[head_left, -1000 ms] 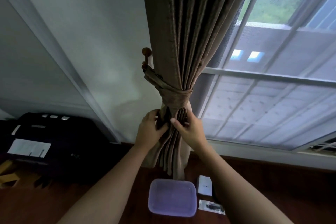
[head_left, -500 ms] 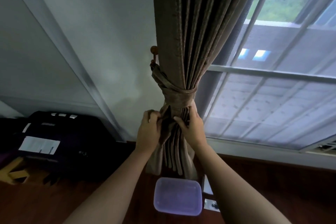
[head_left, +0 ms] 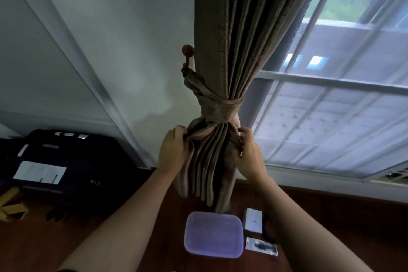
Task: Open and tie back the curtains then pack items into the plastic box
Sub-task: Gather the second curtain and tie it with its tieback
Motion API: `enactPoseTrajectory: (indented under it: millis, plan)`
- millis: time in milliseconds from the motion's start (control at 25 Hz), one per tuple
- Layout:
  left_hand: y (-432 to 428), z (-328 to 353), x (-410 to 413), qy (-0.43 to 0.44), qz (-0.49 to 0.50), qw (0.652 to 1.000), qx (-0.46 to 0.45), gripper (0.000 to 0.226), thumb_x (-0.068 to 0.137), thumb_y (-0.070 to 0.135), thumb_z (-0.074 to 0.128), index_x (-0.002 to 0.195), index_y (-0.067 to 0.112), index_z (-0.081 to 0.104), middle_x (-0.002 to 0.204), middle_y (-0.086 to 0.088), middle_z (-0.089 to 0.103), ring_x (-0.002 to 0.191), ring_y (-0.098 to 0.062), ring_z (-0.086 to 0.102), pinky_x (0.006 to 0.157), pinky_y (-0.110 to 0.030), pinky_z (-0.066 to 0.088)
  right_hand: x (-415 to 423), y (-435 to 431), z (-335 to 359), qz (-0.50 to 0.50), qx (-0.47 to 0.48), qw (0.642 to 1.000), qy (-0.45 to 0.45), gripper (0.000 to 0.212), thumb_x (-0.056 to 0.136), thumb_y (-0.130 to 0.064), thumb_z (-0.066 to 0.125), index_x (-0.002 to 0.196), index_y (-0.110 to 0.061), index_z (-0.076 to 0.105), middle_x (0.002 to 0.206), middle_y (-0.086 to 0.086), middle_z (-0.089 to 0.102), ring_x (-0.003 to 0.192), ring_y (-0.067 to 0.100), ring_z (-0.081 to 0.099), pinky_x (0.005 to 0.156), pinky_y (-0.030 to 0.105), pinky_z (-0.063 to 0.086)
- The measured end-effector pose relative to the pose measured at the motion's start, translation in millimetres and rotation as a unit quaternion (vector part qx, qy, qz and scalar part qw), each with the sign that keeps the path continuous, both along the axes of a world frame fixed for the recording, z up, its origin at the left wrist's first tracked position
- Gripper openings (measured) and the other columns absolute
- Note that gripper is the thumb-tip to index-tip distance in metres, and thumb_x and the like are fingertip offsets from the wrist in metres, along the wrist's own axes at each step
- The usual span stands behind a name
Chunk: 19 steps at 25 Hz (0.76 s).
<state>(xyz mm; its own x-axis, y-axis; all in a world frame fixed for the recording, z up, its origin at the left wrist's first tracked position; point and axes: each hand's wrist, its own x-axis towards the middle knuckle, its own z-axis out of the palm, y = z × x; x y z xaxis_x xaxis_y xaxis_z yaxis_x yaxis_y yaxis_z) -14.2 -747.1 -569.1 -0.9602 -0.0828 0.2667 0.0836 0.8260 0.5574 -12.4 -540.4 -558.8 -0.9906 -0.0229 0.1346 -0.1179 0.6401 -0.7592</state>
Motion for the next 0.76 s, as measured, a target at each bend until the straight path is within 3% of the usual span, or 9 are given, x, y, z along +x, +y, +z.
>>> enactPoseTrajectory:
  millis: [120, 280, 400, 440, 520, 600, 640, 680, 760]
  plan:
    - [-3, -1, 4, -0.028, -0.07, 0.996, 0.046, 0.025, 0.091, 0.015, 0.052, 0.111, 0.001, 0.052, 0.103, -0.022, 0.059, 0.095, -0.034, 0.059, 0.078, -0.032, 0.044, 16, -25, -4, -0.021, -0.052, 0.998, 0.038, 0.056, 0.078, -0.014, 0.069, 0.115, -0.004, 0.028, 0.108, 0.006, 0.051, 0.088, 0.024, 0.059, 0.071, 0.036, 0.048]
    - [-16, -4, 11, 0.048, -0.156, 0.986, -0.028, 0.021, 0.085, 0.022, 0.041, 0.106, 0.018, 0.043, 0.102, -0.026, 0.061, 0.085, -0.036, 0.065, 0.074, -0.034, 0.055, 19, -53, -10, -0.042, 0.006, 0.999, -0.011, 0.053, 0.076, -0.042, 0.069, 0.106, -0.016, 0.035, 0.134, 0.014, 0.035, 0.099, 0.03, 0.057, 0.077, 0.042, 0.054]
    - [-11, -4, 4, -0.037, -0.089, 0.995, 0.031, 0.036, 0.086, 0.011, 0.056, 0.12, 0.013, 0.043, 0.109, -0.021, 0.059, 0.097, -0.035, 0.06, 0.081, -0.039, 0.052, 9, -70, -3, -0.1, -0.042, 0.993, -0.036, 0.04, 0.083, -0.032, 0.067, 0.105, -0.016, 0.038, 0.12, 0.003, 0.044, 0.09, 0.02, 0.053, 0.076, 0.039, 0.049]
    - [-7, -5, -2, -0.066, -0.064, 0.995, 0.04, 0.04, 0.085, 0.012, 0.06, 0.121, 0.007, 0.045, 0.107, -0.019, 0.059, 0.096, -0.033, 0.059, 0.078, -0.039, 0.05, 5, -74, 0, -0.117, -0.079, 0.989, -0.033, 0.027, 0.088, -0.028, 0.06, 0.102, -0.03, 0.038, 0.109, -0.005, 0.047, 0.09, 0.016, 0.053, 0.075, 0.037, 0.047]
    - [-2, -8, -13, -0.068, -0.063, 0.995, -0.028, 0.031, 0.082, 0.011, 0.062, 0.11, -0.001, 0.053, 0.095, -0.022, 0.061, 0.085, -0.037, 0.06, 0.069, -0.038, 0.047, -2, -76, 0, -0.119, -0.077, 0.989, -0.038, 0.031, 0.096, -0.02, 0.043, 0.09, -0.049, 0.036, 0.093, -0.015, 0.05, 0.088, 0.011, 0.056, 0.076, 0.034, 0.047]
    - [-6, -2, -23, -0.046, -0.037, 0.995, -0.08, 0.018, 0.079, 0.0, 0.061, 0.096, -0.004, 0.057, 0.084, -0.024, 0.06, 0.073, -0.04, 0.06, 0.06, -0.037, 0.045, -1, -64, -4, -0.087, -0.034, 0.995, -0.023, 0.032, 0.092, -0.014, 0.047, 0.097, -0.043, 0.034, 0.094, -0.006, 0.054, 0.085, 0.018, 0.056, 0.074, 0.039, 0.048]
    - [-13, 0, -29, -0.033, -0.013, 0.995, -0.097, 0.016, 0.075, -0.006, 0.061, 0.091, -0.005, 0.057, 0.08, -0.025, 0.059, 0.068, -0.04, 0.059, 0.056, -0.038, 0.045, 1, -55, -6, -0.062, -0.017, 0.998, -0.021, 0.028, 0.087, -0.012, 0.054, 0.104, -0.026, 0.036, 0.098, 0.003, 0.054, 0.085, 0.026, 0.056, 0.072, 0.041, 0.047]
    - [-21, 2, -34, -0.016, 0.01, 0.992, -0.121, 0.019, 0.07, -0.012, 0.061, 0.087, -0.005, 0.056, 0.076, -0.026, 0.057, 0.064, -0.041, 0.058, 0.052, -0.039, 0.046, 4, -45, -7, -0.046, 0.002, 0.999, -0.017, 0.029, 0.084, -0.012, 0.059, 0.103, -0.012, 0.038, 0.099, 0.01, 0.054, 0.084, 0.034, 0.056, 0.068, 0.041, 0.044]
    - [-29, 8, -37, -0.009, 0.038, 0.983, -0.181, 0.029, 0.059, -0.018, 0.065, 0.083, -0.005, 0.055, 0.073, -0.025, 0.055, 0.06, -0.039, 0.057, 0.044, -0.038, 0.047, 9, -28, -10, -0.027, 0.01, 1.0, -0.012, 0.034, 0.081, -0.014, 0.064, 0.102, -0.007, 0.038, 0.096, 0.014, 0.054, 0.083, 0.039, 0.057, 0.064, 0.037, 0.038]
